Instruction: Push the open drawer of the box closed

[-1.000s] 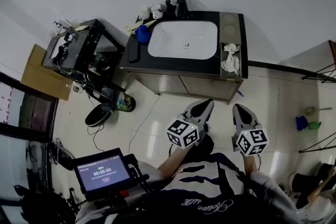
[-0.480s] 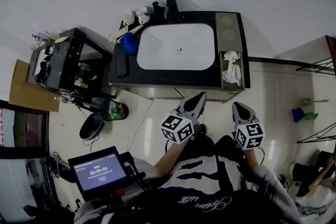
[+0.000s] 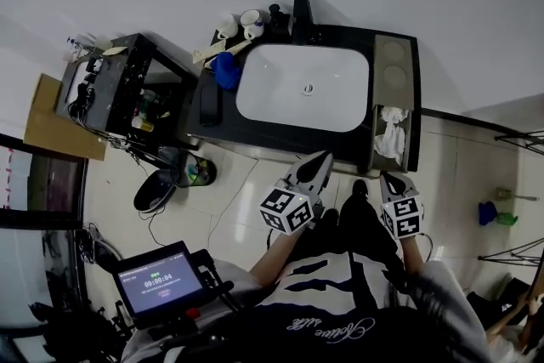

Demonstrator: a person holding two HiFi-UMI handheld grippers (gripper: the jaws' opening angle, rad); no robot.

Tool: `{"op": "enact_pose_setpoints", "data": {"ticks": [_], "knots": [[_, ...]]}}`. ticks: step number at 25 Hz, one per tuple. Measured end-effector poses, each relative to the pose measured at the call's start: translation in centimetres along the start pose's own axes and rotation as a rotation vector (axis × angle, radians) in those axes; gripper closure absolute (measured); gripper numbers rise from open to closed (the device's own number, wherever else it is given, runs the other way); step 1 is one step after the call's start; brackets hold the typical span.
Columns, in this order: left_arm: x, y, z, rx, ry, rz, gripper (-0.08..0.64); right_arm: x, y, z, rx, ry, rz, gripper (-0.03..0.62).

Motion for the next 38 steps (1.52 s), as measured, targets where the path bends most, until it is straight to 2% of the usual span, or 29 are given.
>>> {"op": "enact_pose_setpoints", "data": {"ticks": [5, 11, 15, 20, 25, 31, 38], "knots": [[2.3, -0.2, 1.9, 0.047, 0.03, -0.002, 0.56, 0.6, -0.7, -1.6, 0.085, 0.0, -0.004, 0.595], [2.8, 0.0, 6.0, 0.027, 0.0, -0.003, 0.56, 2.3, 0.3, -1.1, 0.153, 0.024, -0.057, 0.595], [3.3, 0.5, 7.4, 0.019, -0.028, 0.014, 0.56, 4.0, 1.2, -0.7, 0.181, 0.043, -0.059, 0.595], [1.7, 0.7, 9.3, -0.007, -0.171, 0.107, 0.56, 6.1, 3.2, 0.3, 0.17, 0.079, -0.066, 0.595], [0.5, 1.0, 10.6, -0.04, -0.232, 0.106, 0.56, 9.0, 6.7, 2.1, 0.103, 0.126, -0.03, 0.595], [0.0, 2.1, 12.0, -0.078, -0.27, 0.1, 0.56, 11.3, 9.1, 3.8, 0.08, 0.14, -0.057, 0.595], [-0.4, 1.7, 12.1, -0.085, -0.267, 0.084, 0.56, 11.6, 9.3, 4.9, 0.069, 0.139, -0.048, 0.595]]}}
Point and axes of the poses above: the fingertips, and each gripper's own axes: z forward along the fingers, y to its right, x out of its top, the point moved 5 cm from there along -z, backward along the fingers, and after that the axes turned 5 degrees about -x, right-handed, at the moved point
